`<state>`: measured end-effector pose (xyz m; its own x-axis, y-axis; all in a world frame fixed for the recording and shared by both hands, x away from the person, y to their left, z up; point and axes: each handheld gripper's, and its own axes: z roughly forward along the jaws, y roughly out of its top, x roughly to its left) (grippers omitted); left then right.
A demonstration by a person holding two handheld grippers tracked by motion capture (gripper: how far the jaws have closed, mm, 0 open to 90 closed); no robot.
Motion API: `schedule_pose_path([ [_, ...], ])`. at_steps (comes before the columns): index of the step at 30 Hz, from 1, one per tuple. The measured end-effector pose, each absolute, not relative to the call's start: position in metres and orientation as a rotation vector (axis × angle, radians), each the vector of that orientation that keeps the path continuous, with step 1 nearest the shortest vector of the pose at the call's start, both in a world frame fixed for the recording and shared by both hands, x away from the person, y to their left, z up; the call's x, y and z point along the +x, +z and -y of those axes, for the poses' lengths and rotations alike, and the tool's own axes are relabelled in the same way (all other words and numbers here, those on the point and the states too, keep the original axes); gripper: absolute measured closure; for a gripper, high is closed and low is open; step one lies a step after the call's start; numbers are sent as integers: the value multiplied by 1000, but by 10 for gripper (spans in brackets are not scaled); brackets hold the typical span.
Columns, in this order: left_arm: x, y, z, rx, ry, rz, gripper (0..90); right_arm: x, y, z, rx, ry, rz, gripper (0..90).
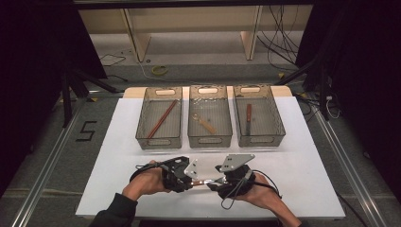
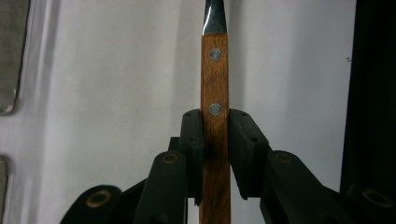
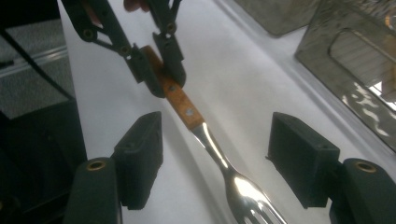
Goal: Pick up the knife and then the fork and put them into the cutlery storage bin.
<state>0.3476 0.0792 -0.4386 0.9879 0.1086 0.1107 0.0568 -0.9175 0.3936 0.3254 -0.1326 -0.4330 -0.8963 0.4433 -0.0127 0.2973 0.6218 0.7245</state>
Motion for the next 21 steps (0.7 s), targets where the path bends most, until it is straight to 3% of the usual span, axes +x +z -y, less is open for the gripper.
schedule_pose_path([
  [10, 338, -431, -69, 2727, 192, -48, 755, 321, -444, 115, 464, 998, -2725, 407],
  [21, 334, -431, -67, 2729, 150, 11, 755, 313, -454, 107, 354, 901, -2751, 584],
])
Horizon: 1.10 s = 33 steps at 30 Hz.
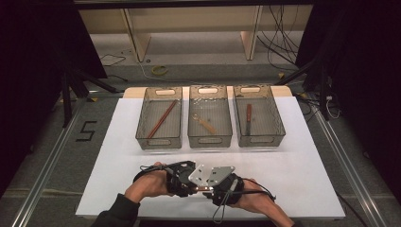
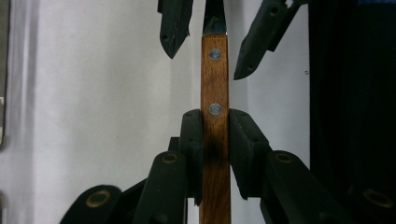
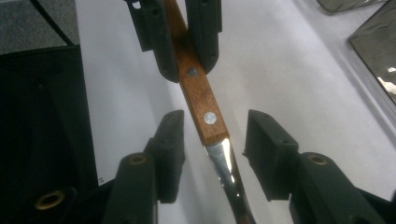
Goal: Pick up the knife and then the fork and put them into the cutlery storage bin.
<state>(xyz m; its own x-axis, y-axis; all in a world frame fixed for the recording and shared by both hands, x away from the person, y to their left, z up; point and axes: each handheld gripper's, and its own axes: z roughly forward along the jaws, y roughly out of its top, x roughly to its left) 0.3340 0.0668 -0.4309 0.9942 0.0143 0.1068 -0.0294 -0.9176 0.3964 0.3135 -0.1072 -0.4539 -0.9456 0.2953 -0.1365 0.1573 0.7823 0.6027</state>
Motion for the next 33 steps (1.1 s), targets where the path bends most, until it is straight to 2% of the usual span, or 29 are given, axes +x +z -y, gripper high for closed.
schedule_pose_path([
  [8, 331, -433, -66, 2718, 124, 32, 754, 311, -458, 105, 309, 888, -2777, 714],
  [14, 331, -434, -66, 2719, 119, 74, 749, 309, -459, 106, 252, 882, -2807, 755],
  [23, 334, -434, -69, 2698, 117, 41, 707, 311, -463, 106, 246, 901, -2824, 782],
  [27, 337, -431, -75, 2681, 132, -6, 651, 312, -463, 108, 256, 896, -2814, 783],
  [31, 341, -428, -84, 2640, 212, -114, 494, 313, -461, 111, 301, 896, -2810, 784],
  [33, 342, -428, -88, 2603, 211, -177, 431, 315, -460, 114, 310, 891, -2801, 784],
])
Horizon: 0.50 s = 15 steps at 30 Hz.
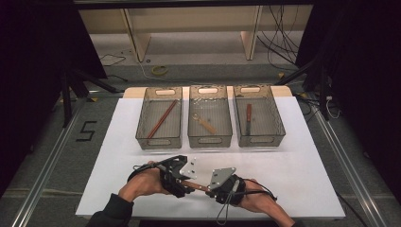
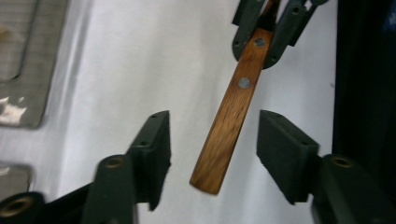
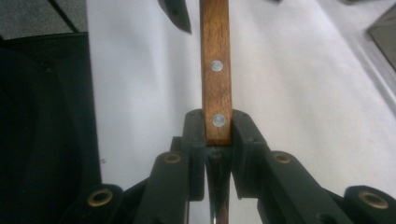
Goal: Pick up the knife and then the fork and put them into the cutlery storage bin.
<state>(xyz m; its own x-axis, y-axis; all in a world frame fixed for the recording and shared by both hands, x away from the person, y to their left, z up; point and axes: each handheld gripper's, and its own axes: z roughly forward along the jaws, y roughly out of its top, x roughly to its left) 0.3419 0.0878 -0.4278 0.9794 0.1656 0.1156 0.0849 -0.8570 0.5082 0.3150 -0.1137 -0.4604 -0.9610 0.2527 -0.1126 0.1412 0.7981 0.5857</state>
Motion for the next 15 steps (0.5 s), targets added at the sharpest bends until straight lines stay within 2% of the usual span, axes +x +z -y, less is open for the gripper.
schedule_pose_path([
  [6, 347, -428, -105, 2482, 247, -318, 336, 324, -457, 125, 382, 900, -2760, 784],
  [15, 352, -436, -130, 2303, 238, -517, 270, 340, -450, 145, 527, 927, -2683, 783],
])
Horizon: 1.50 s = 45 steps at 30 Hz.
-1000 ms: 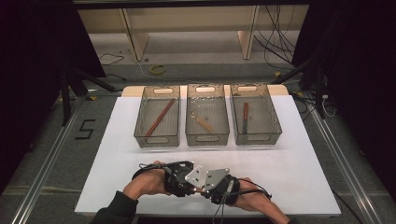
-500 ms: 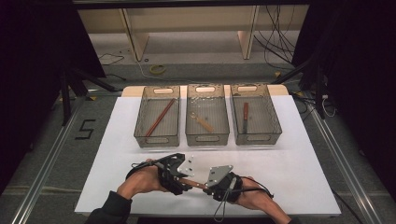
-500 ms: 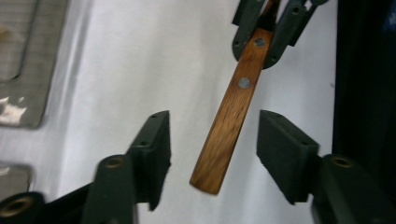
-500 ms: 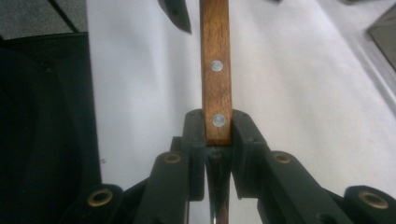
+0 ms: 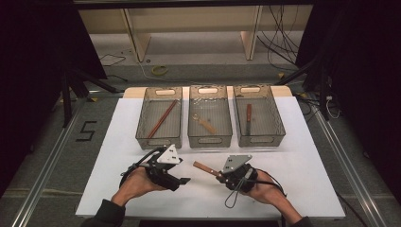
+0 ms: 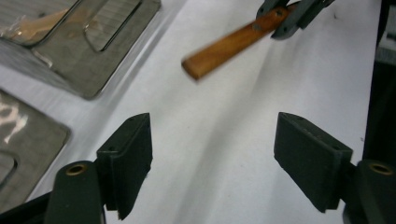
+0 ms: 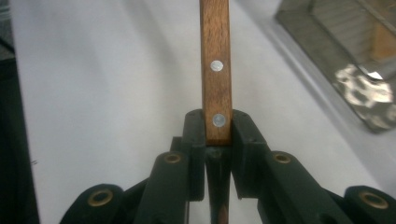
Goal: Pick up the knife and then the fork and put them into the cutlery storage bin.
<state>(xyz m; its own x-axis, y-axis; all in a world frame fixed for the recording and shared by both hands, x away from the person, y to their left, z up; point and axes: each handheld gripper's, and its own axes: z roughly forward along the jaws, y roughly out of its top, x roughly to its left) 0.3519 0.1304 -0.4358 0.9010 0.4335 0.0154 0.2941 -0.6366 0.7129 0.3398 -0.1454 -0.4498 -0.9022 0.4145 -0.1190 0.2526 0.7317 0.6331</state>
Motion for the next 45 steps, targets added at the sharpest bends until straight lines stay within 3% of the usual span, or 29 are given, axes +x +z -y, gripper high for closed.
schedule_pose_path([
  [16, 350, -458, -164, 2038, 271, -763, 225, 382, -421, 192, 824, 1019, -2490, 783],
  [34, 342, -462, -179, 1935, 308, -815, 196, 447, -381, 223, 1069, 1048, -2310, 783],
  [45, 339, -464, -183, 1901, 329, -817, 190, 493, -383, 234, 1226, 966, -2242, 782],
])
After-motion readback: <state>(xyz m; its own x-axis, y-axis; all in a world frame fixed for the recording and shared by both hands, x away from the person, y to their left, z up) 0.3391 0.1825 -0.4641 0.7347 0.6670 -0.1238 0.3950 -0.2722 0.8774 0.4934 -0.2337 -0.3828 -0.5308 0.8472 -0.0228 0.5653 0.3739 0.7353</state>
